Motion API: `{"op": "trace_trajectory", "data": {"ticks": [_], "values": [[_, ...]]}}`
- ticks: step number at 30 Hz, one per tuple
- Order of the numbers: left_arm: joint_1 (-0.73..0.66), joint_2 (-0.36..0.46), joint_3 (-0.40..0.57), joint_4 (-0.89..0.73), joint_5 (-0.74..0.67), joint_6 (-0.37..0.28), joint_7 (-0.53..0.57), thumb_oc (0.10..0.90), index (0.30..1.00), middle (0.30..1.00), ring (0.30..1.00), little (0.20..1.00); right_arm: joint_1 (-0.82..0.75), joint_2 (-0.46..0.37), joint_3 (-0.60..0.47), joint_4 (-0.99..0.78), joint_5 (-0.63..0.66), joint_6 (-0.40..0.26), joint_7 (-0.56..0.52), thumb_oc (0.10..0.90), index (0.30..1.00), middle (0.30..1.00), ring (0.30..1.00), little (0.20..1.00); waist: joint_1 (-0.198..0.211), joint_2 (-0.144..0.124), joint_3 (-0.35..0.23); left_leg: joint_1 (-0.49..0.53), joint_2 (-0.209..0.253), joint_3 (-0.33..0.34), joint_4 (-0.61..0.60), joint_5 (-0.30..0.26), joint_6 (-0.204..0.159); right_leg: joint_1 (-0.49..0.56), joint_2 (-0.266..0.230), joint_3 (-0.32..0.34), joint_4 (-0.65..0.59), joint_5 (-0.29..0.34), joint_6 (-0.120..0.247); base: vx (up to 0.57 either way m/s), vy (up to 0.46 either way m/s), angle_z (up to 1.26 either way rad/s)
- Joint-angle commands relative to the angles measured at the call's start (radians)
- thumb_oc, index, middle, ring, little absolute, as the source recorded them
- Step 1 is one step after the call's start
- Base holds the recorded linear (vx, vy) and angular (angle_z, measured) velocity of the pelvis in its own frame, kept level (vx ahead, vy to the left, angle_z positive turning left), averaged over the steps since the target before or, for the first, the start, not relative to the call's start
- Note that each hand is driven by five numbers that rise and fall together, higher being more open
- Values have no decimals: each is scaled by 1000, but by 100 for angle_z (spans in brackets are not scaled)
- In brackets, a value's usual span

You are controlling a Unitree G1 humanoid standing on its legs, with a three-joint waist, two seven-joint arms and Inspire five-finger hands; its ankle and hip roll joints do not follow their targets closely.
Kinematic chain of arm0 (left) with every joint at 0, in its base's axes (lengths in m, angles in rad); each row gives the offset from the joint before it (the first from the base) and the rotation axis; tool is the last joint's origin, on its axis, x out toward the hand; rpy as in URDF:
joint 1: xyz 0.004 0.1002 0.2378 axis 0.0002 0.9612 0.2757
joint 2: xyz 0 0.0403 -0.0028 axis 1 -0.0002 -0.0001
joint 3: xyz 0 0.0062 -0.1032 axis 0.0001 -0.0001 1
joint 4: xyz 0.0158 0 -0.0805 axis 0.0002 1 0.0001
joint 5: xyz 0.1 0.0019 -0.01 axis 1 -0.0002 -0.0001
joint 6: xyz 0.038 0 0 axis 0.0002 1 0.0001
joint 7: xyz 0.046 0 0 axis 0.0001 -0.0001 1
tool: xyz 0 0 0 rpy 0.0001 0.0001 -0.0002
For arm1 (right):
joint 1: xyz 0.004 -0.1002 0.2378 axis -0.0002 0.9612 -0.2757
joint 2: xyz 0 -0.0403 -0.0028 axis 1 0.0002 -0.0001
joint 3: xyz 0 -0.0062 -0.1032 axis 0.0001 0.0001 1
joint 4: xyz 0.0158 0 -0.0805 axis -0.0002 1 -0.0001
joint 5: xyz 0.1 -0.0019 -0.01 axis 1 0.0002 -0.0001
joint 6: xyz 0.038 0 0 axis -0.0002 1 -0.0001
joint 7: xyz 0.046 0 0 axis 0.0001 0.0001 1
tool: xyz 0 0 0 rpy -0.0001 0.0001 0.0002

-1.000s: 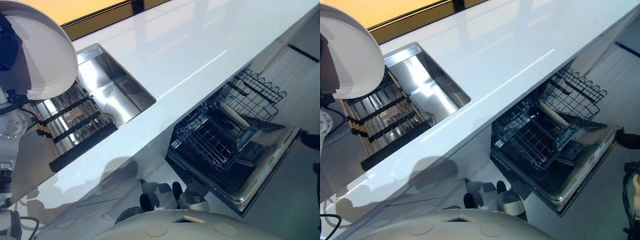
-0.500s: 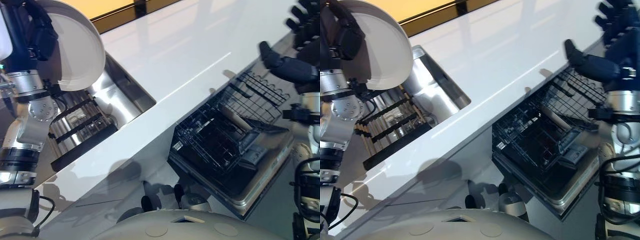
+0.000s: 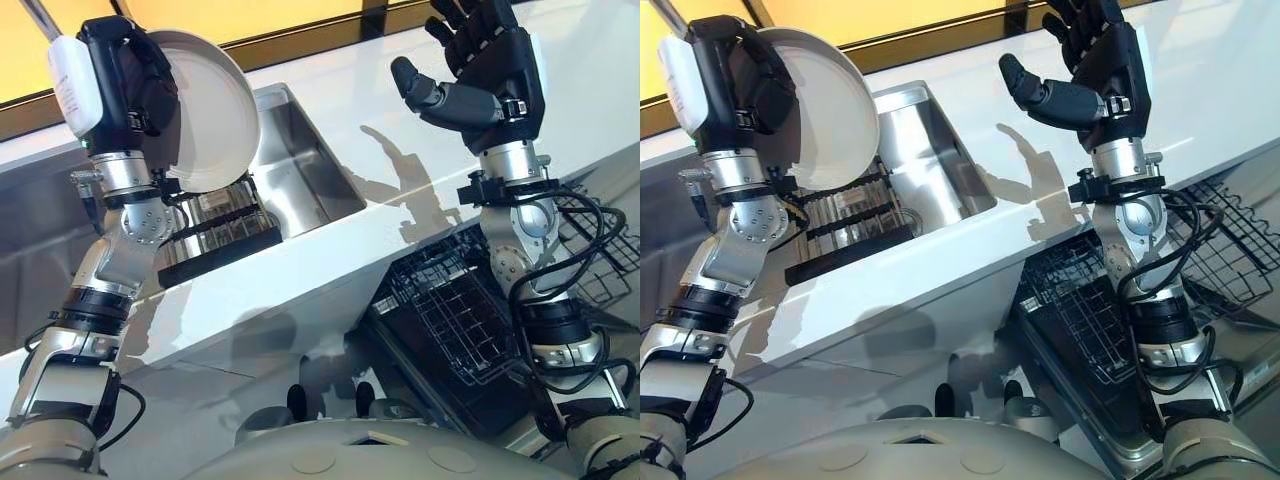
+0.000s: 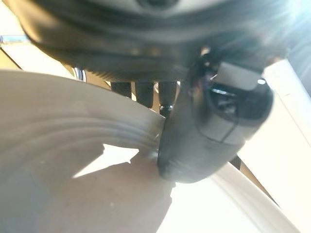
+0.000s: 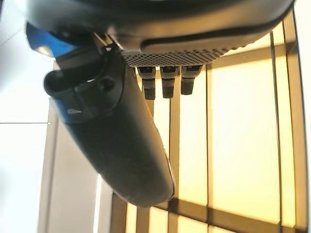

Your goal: Pick up plates and place into dishwasher.

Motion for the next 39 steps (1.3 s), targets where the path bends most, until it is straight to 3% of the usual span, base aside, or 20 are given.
{"op": "trace_trajectory", "data": {"ticks": [1,11,23,39], "values": [[-213,18,-16,-11,38,-20,112,100,300,300,300,200,-140,32,12,-91,72,-16,2,800,900,900,900,900,36,20,-129,30,-19,62,12,-134,2,-39,62,-29,141,-175,9,25,-32,15],[-241,33,-39,96,77,48,174,100,300,300,300,200,-121,155,97,-70,311,133,49,800,900,900,900,900,54,26,-131,25,-14,37,9,-119,-10,-24,68,-49,122,-174,-4,17,-20,15],[-253,0,-98,224,62,58,234,100,300,300,300,200,-120,224,204,-54,339,137,57,800,900,900,900,900,55,35,-126,28,-2,37,9,-116,-22,-10,75,-47,110,-182,-9,13,-10,2],[-273,-55,-169,305,62,32,246,100,300,300,300,200,-119,270,310,-14,376,195,71,800,900,900,900,900,51,38,-120,26,4,39,19,-111,-29,-8,81,-41,113,-185,-14,2,-1,0]]}}
